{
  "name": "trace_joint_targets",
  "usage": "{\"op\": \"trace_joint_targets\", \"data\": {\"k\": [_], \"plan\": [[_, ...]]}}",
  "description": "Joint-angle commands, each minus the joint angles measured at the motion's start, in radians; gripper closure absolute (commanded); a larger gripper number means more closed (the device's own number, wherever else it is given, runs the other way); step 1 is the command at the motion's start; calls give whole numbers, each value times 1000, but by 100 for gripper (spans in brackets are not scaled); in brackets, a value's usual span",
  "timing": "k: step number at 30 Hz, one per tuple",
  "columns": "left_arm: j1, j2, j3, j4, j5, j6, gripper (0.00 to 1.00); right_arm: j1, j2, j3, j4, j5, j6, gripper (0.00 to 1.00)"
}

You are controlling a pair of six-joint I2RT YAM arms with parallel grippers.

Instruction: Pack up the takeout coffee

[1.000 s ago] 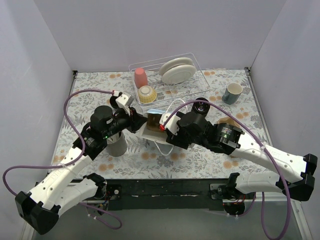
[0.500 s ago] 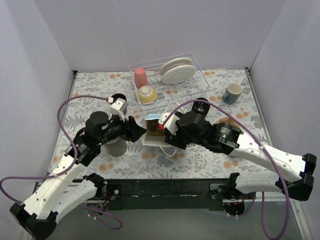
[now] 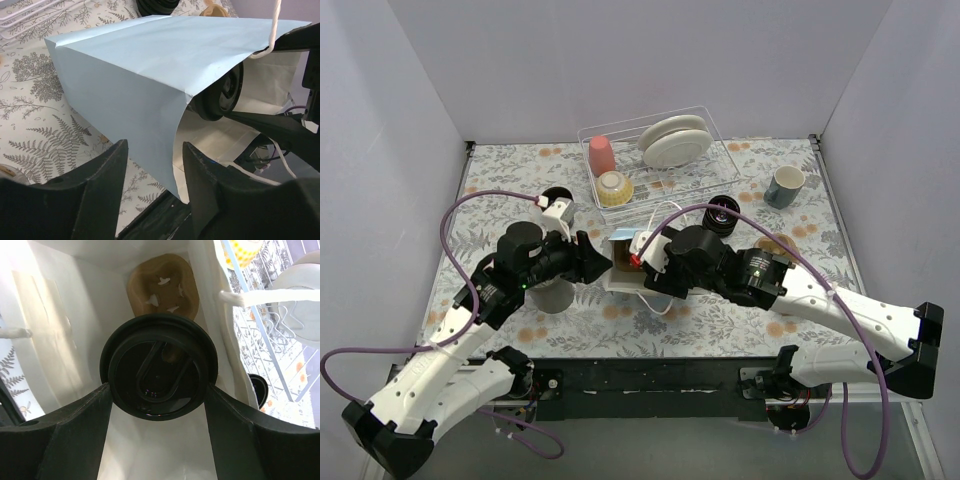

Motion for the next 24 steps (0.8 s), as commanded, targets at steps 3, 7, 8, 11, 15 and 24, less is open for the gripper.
{"op": "trace_joint_targets", "data": {"k": [3,7,8,11,15,24], "plan": [[4,-20,-18,10,23,-5,71,5,-17,-26,104,67,-126,48],[4,-34,-29,21,32,20,94,2,-54,-92,156,75,-261,46],[4,-38,-40,25,43,24,97,2,-57,-98,150,66,-281,46],[4,-52,-51,33,58,34,100,-1,-64,-121,129,38,-329,48],[4,-58,-55,44,81,35,100,1,-97,-167,156,-8,-380,52],[4,-29,-57,48,103,-9,100,1,-83,-176,186,52,-433,54]]}}
